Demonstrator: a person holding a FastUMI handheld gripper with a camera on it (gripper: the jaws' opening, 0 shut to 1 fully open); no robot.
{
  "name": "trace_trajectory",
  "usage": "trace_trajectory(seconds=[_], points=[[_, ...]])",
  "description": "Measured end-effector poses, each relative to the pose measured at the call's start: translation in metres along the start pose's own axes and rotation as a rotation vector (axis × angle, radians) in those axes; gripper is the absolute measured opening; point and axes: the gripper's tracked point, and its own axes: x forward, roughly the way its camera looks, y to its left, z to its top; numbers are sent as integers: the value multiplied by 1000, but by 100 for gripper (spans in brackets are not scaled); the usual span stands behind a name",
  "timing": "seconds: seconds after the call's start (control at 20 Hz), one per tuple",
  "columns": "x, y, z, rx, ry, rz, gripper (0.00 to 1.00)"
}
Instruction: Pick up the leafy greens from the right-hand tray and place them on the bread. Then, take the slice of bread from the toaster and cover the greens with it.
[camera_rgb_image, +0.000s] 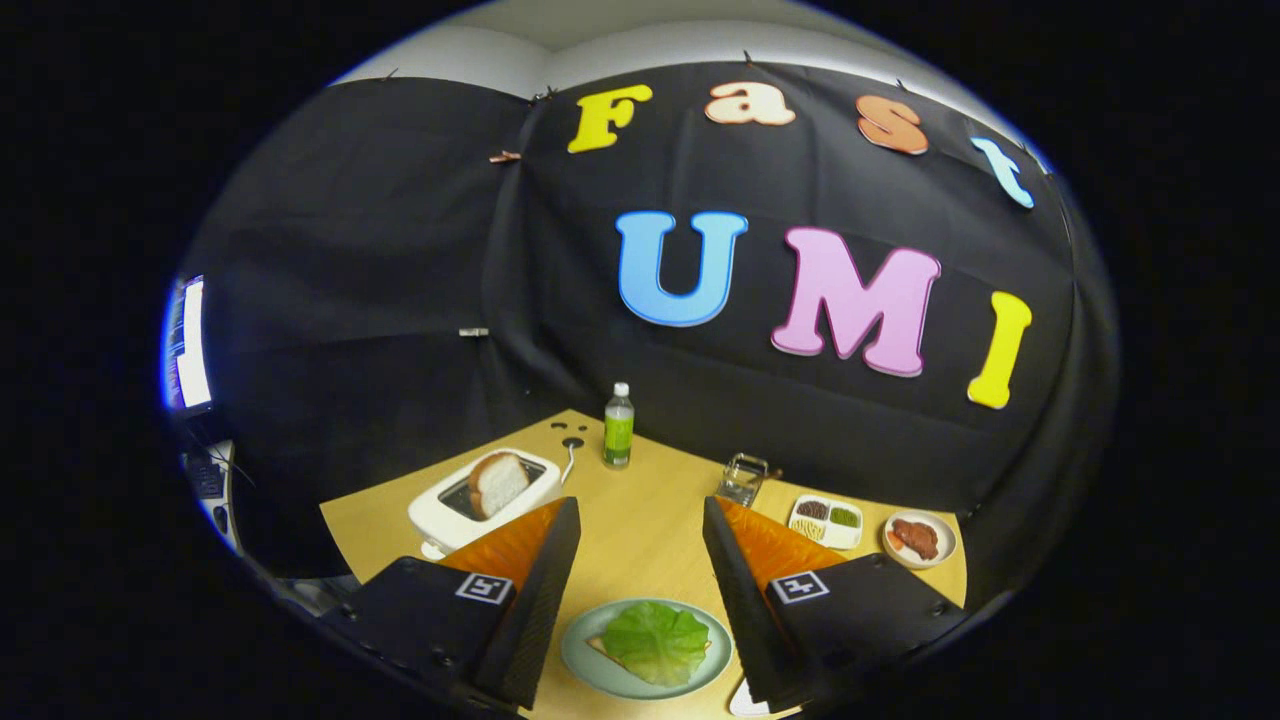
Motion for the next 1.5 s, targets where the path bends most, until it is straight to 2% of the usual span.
trace_trajectory(seconds=[0.05, 0.2, 0.4, 0.85, 1.05, 1.3, 1.5], points=[[-3, 11, 16, -9, -28, 19, 82], [7, 38, 59, -16, -91, 64, 82], [41, 67, 68, 1, -81, 95, 82], [132, 146, -13, 155, 151, 202, 82], [162, 165, -62, 118, 248, 186, 81], [192, 176, -118, 173, 373, 138, 80], [210, 166, -126, 247, 406, 55, 60]])
